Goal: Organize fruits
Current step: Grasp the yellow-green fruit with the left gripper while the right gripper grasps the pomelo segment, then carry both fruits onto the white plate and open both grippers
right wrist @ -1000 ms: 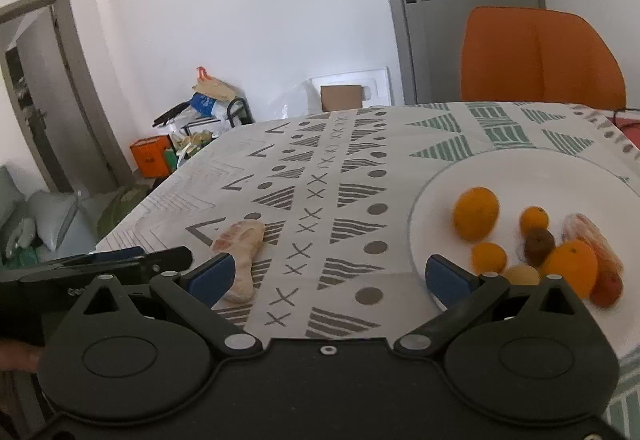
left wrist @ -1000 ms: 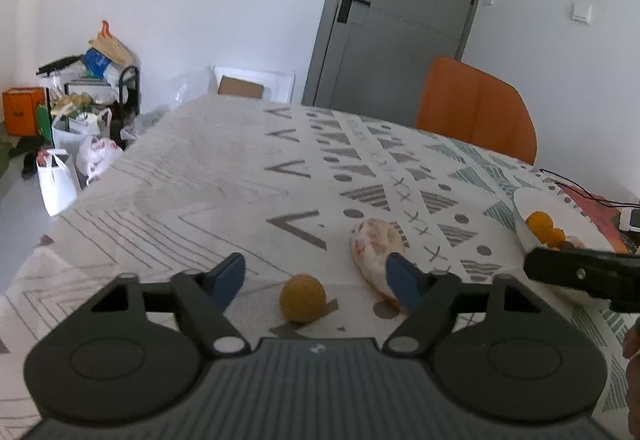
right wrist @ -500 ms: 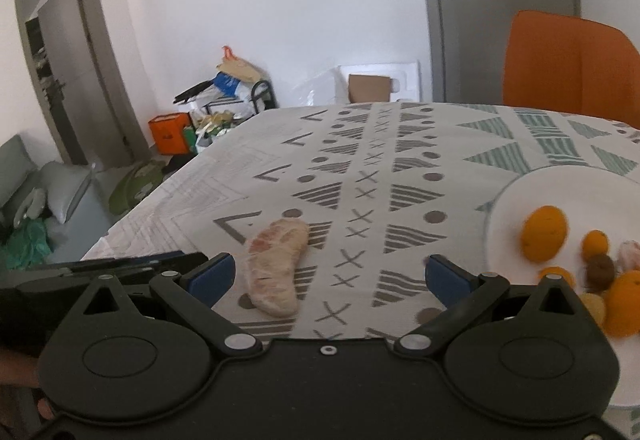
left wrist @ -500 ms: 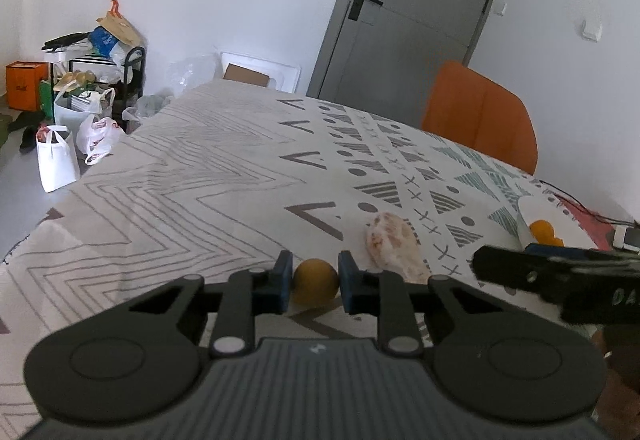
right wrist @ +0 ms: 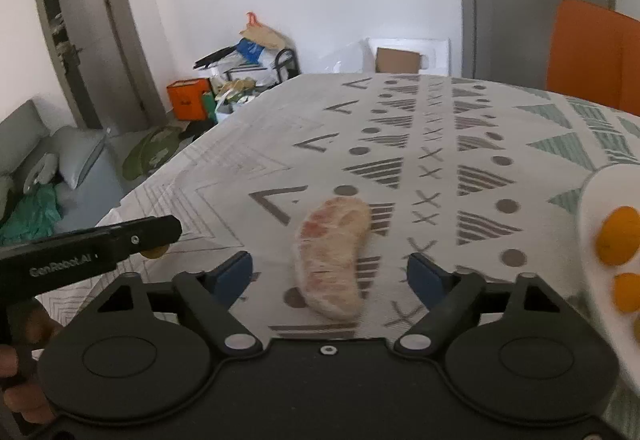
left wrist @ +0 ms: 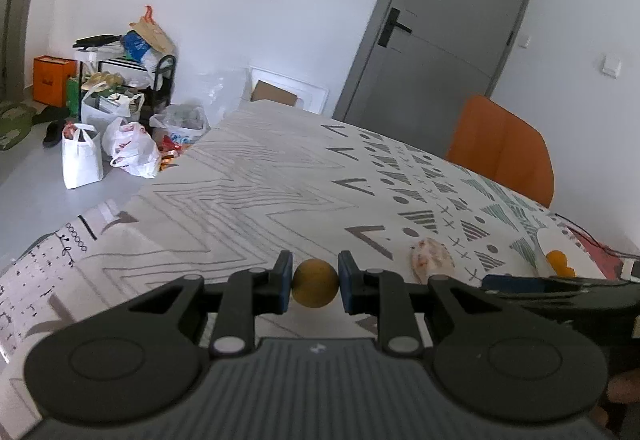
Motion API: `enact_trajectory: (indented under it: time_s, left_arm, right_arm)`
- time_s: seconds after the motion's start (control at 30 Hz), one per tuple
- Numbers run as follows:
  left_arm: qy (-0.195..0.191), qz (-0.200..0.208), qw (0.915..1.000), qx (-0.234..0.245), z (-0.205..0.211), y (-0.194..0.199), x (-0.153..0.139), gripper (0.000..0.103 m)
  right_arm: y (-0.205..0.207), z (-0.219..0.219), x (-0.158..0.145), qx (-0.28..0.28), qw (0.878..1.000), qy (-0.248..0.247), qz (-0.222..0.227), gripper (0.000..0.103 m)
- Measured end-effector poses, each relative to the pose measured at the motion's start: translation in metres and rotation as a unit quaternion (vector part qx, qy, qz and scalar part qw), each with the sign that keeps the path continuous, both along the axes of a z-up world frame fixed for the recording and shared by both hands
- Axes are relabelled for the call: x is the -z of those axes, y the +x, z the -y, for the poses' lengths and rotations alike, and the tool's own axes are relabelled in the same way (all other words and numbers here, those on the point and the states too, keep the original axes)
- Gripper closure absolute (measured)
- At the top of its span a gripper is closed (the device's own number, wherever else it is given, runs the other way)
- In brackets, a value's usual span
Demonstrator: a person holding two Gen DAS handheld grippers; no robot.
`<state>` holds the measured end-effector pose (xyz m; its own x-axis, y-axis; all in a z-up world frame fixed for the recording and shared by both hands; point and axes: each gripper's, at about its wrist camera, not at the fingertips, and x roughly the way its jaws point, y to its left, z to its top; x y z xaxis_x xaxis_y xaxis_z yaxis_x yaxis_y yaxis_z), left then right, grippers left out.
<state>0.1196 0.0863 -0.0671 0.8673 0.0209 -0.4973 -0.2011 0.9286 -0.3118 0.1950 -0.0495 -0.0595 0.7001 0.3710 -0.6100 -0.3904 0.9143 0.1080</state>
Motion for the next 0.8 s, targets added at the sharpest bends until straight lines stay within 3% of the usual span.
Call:
enact_trajectory:
  time_s: [0.1,0.13,0.17,0.23,0.33,0.43,0.8]
  left_arm:
    - [-0.004,0.003,1.0000,-0.006,-0.005,-0.005,0.000,0.080]
    - [-0.006,0.006,0.9999,-0.007,-0.007,-0.006,-0.001,0.080]
    - [-0.008,0.008,0.9999,-0.008,-0.008,-0.008,-0.001,0.080]
    - [-0.008,0.012,0.9999,-0.009,-0.009,-0.012,-0.003,0.080]
    - [-0.008,0.019,0.9997,-0.012,-0.011,-0.018,-0.006,0.080]
    - [-0.007,0.023,0.9996,-0.013,-0.012,-0.024,-0.008,0.080]
    - [0.002,0.040,0.9992,-0.005,0.001,-0.032,-0.021,0.080]
  right_arm:
    - [-0.002,-0.012,0.004,-0.011,1.000,-0.014,0.007,0.044]
    - [-0.004,-0.016,0.003,-0.015,1.000,-0.020,0.007,0.066]
    - [-0.005,-0.017,0.001,-0.031,0.999,-0.013,0.002,0.071]
    - [-0.009,-0.020,-0.001,-0.050,0.999,0.007,-0.010,0.072]
    - [-0.021,-0.029,-0.004,-0.049,0.998,-0.020,0.017,0.072]
    - [-0.027,-0.027,-0.007,-0.048,0.999,-0.007,0.012,0.072]
    - [-0.037,0.003,-0.030,-0.020,0.999,0.024,0.031,0.072]
